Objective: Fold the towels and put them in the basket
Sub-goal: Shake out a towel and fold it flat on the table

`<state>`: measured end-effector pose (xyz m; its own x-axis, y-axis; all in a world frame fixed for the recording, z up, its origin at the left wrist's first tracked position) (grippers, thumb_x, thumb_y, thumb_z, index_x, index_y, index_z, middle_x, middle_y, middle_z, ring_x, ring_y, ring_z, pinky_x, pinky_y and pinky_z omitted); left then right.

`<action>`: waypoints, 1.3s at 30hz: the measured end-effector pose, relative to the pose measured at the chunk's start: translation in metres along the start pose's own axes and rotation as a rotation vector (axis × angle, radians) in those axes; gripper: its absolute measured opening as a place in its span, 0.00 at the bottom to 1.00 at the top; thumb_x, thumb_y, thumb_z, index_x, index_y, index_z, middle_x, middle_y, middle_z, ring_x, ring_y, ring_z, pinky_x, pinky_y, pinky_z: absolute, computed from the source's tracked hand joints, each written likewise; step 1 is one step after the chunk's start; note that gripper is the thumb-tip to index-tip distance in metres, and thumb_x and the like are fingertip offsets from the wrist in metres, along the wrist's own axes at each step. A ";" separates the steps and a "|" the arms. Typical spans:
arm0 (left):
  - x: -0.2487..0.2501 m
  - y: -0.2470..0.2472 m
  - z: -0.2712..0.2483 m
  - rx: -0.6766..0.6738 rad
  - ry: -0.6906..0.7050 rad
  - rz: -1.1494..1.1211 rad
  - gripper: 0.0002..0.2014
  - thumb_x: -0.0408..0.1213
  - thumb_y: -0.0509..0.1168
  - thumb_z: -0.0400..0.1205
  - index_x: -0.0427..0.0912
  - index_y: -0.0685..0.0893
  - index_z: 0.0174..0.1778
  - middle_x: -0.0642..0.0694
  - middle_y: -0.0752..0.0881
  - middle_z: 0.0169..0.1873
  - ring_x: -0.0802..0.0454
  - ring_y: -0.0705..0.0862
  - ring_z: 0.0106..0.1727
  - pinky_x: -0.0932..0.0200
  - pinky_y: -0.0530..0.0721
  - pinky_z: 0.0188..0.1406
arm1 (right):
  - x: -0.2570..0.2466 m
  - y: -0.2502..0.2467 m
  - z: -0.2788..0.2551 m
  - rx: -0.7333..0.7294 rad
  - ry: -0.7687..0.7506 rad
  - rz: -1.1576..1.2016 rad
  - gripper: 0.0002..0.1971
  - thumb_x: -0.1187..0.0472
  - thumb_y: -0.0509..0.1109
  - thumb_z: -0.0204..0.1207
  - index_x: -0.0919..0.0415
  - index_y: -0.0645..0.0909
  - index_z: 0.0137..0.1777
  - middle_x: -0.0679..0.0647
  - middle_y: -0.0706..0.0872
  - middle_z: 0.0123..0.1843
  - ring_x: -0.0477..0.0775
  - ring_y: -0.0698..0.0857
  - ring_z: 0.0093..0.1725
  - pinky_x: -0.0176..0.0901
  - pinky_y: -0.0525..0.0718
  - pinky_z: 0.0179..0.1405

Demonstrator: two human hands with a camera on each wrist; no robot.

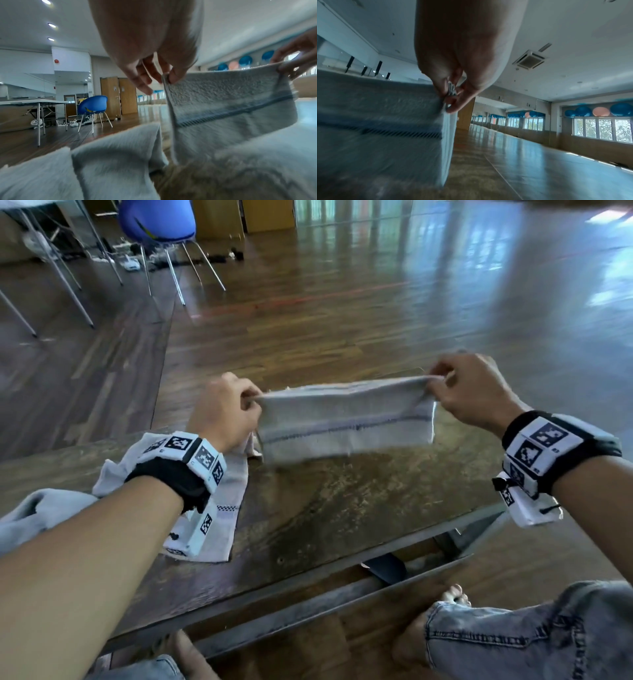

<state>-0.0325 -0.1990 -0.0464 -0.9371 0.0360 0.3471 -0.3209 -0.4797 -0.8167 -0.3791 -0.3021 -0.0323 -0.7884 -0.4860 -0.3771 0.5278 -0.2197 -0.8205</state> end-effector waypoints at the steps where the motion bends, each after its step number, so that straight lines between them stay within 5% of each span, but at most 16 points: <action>1: 0.003 -0.012 -0.002 0.083 0.027 -0.042 0.09 0.32 0.68 0.76 0.46 0.91 0.49 0.45 0.84 0.45 0.53 0.78 0.42 0.65 0.73 0.38 | -0.004 -0.012 -0.003 0.069 -0.023 0.028 0.05 0.63 0.72 0.75 0.60 0.88 0.47 0.59 0.87 0.44 0.62 0.84 0.45 0.49 0.80 0.51; 4: 0.011 -0.030 -0.022 0.192 0.121 -0.091 0.10 0.36 0.65 0.78 0.48 0.90 0.51 0.47 0.80 0.44 0.54 0.79 0.39 0.62 0.78 0.40 | -0.005 -0.022 -0.026 0.119 -0.047 0.081 0.08 0.66 0.72 0.73 0.55 0.85 0.49 0.58 0.83 0.47 0.57 0.80 0.46 0.41 0.74 0.47; 6: 0.009 -0.021 -0.044 0.158 0.140 -0.072 0.10 0.36 0.66 0.78 0.45 0.90 0.51 0.46 0.78 0.45 0.50 0.81 0.40 0.54 0.82 0.40 | 0.001 -0.005 -0.049 0.001 -0.024 0.079 0.09 0.67 0.72 0.74 0.54 0.84 0.50 0.58 0.78 0.49 0.58 0.78 0.48 0.42 0.74 0.50; 11: -0.011 0.051 -0.105 -0.398 -0.013 -0.049 0.14 0.27 0.70 0.74 0.51 0.86 0.50 0.47 0.77 0.46 0.47 0.82 0.45 0.50 0.82 0.47 | 0.031 0.064 -0.114 -0.511 0.157 0.013 0.20 0.76 0.68 0.71 0.50 0.80 0.53 0.57 0.77 0.52 0.58 0.77 0.57 0.42 0.72 0.54; 13: -0.017 0.067 -0.117 -0.462 -0.118 -0.090 0.13 0.27 0.68 0.74 0.49 0.82 0.49 0.47 0.81 0.43 0.46 0.83 0.44 0.49 0.84 0.46 | 0.041 0.071 -0.123 -0.413 0.268 0.063 0.19 0.74 0.65 0.70 0.51 0.78 0.54 0.57 0.80 0.52 0.58 0.78 0.56 0.43 0.72 0.53; 15: -0.023 0.071 -0.118 -0.384 -0.238 -0.094 0.04 0.34 0.69 0.77 0.44 0.82 0.45 0.48 0.84 0.39 0.48 0.84 0.43 0.52 0.83 0.43 | 0.049 0.073 -0.127 -0.278 0.389 0.101 0.11 0.68 0.64 0.74 0.55 0.78 0.54 0.57 0.81 0.53 0.59 0.78 0.55 0.46 0.74 0.54; 17: -0.025 0.073 -0.115 -0.341 -0.310 -0.024 0.08 0.43 0.70 0.79 0.42 0.83 0.39 0.48 0.85 0.35 0.49 0.83 0.40 0.53 0.79 0.38 | 0.053 0.079 -0.129 -0.250 0.474 0.084 0.06 0.59 0.65 0.79 0.59 0.80 0.53 0.58 0.82 0.53 0.61 0.78 0.57 0.50 0.76 0.58; 20: -0.023 0.077 -0.107 -0.394 -0.374 0.043 0.21 0.49 0.70 0.81 0.32 0.87 0.35 0.38 0.88 0.31 0.44 0.86 0.34 0.49 0.83 0.34 | 0.054 0.082 -0.129 -0.257 0.509 0.045 0.19 0.52 0.67 0.80 0.64 0.78 0.32 0.60 0.84 0.37 0.64 0.82 0.52 0.51 0.77 0.48; 23: -0.024 0.084 -0.104 -0.469 -0.428 0.085 0.20 0.47 0.71 0.81 0.32 0.85 0.33 0.39 0.85 0.29 0.43 0.87 0.34 0.48 0.86 0.35 | 0.051 0.077 -0.127 -0.249 0.523 0.024 0.20 0.57 0.69 0.78 0.74 0.81 0.31 0.62 0.86 0.34 0.63 0.84 0.43 0.50 0.81 0.41; 27: -0.023 0.073 -0.096 -0.399 -0.482 0.045 0.20 0.40 0.70 0.79 0.35 0.76 0.24 0.44 0.75 0.20 0.45 0.78 0.25 0.56 0.72 0.25 | 0.050 0.063 -0.119 -0.188 0.546 0.078 0.15 0.61 0.67 0.75 0.69 0.78 0.29 0.60 0.83 0.33 0.60 0.80 0.37 0.46 0.75 0.32; 31: -0.024 0.057 -0.095 -0.325 -0.469 -0.009 0.25 0.41 0.72 0.78 0.37 0.73 0.18 0.47 0.71 0.14 0.49 0.71 0.18 0.59 0.67 0.21 | 0.047 0.053 -0.120 -0.230 0.555 0.131 0.17 0.58 0.68 0.74 0.59 0.71 0.25 0.54 0.78 0.29 0.59 0.75 0.42 0.44 0.70 0.29; 33: -0.025 0.058 -0.102 -0.377 -0.448 -0.008 0.23 0.41 0.73 0.78 0.35 0.77 0.20 0.44 0.76 0.16 0.49 0.76 0.20 0.57 0.72 0.24 | 0.048 0.057 -0.128 -0.324 0.573 0.070 0.15 0.58 0.69 0.73 0.60 0.74 0.26 0.55 0.82 0.32 0.58 0.79 0.42 0.46 0.78 0.33; 36: -0.019 0.059 -0.109 -0.376 -0.370 0.006 0.09 0.39 0.72 0.78 0.36 0.85 0.39 0.43 0.86 0.36 0.47 0.85 0.38 0.56 0.80 0.33 | 0.043 0.058 -0.138 -0.280 0.545 -0.088 0.07 0.53 0.70 0.73 0.56 0.80 0.43 0.53 0.82 0.48 0.59 0.81 0.50 0.52 0.81 0.47; 39: 0.008 0.063 -0.108 -0.341 -0.113 -0.050 0.06 0.39 0.69 0.80 0.45 0.84 0.51 0.49 0.81 0.48 0.50 0.81 0.49 0.53 0.83 0.48 | 0.018 0.064 -0.138 -0.172 0.268 -0.079 0.07 0.50 0.69 0.77 0.49 0.80 0.52 0.50 0.79 0.56 0.55 0.76 0.59 0.54 0.79 0.53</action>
<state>-0.0745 -0.1341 -0.1446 -0.9042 -0.0541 0.4236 -0.4110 -0.1592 -0.8976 -0.4027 -0.2080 -0.1505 -0.8920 -0.2281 -0.3903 0.4185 -0.0902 -0.9037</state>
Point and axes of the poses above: each hand's wrist, its own z-axis towards the middle knuckle, its own y-axis out of the palm, x = y × z, the point moved 7 cm from there along z, towards the middle knuckle
